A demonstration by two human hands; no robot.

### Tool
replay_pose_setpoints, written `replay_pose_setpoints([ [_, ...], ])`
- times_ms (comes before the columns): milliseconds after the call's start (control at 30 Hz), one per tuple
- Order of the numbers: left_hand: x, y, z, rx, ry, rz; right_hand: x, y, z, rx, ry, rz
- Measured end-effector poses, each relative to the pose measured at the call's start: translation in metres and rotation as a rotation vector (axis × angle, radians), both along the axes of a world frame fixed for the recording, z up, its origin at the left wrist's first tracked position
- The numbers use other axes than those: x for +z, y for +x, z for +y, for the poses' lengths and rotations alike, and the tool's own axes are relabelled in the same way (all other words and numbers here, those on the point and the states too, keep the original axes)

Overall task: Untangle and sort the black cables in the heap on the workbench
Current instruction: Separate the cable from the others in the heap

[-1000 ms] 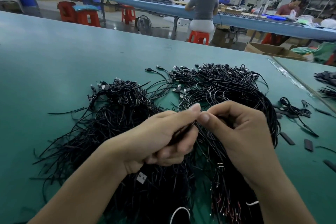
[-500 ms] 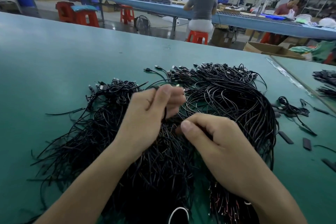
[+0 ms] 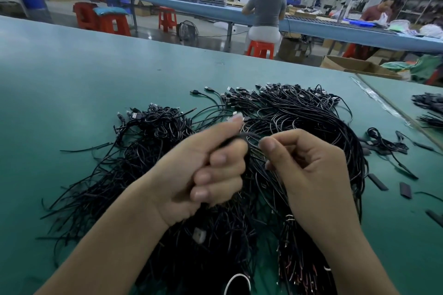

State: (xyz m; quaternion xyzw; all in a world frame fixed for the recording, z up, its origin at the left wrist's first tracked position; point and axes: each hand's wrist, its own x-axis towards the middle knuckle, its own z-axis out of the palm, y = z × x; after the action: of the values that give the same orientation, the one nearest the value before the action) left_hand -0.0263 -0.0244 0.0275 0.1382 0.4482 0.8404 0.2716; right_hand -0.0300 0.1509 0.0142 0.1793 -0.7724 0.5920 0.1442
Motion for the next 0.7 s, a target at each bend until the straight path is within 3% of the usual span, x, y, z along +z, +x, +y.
replay_pose_setpoints([
  [100,0.002,-0.003,-0.002,0.171,0.294,0.025,-0.008,-0.002,-0.002,0.032,0.153,-0.112],
  [200,-0.004,-0.012,0.002,0.464,0.333,0.084,-0.012,0.001,-0.009,0.149,0.327,-0.158],
  [267,-0.014,-0.017,0.005,0.589,0.181,0.217,-0.012,0.005,-0.011,0.256,0.399,-0.171],
  [367,-0.031,-0.019,0.010,0.781,-0.368,0.503,-0.008,0.006,-0.009,0.311,0.459,-0.173],
  [433,-0.036,-0.016,0.014,0.707,-0.747,0.632,-0.004,0.005,-0.004,0.275,0.475,-0.099],
  [500,-0.036,-0.013,0.017,0.570,-0.914,0.608,0.000,0.002,0.003,0.219,0.453,-0.054],
  [700,-0.024,-0.004,0.015,0.262,-0.802,0.370,0.002,-0.003,0.012,0.095,0.178,0.015],
])
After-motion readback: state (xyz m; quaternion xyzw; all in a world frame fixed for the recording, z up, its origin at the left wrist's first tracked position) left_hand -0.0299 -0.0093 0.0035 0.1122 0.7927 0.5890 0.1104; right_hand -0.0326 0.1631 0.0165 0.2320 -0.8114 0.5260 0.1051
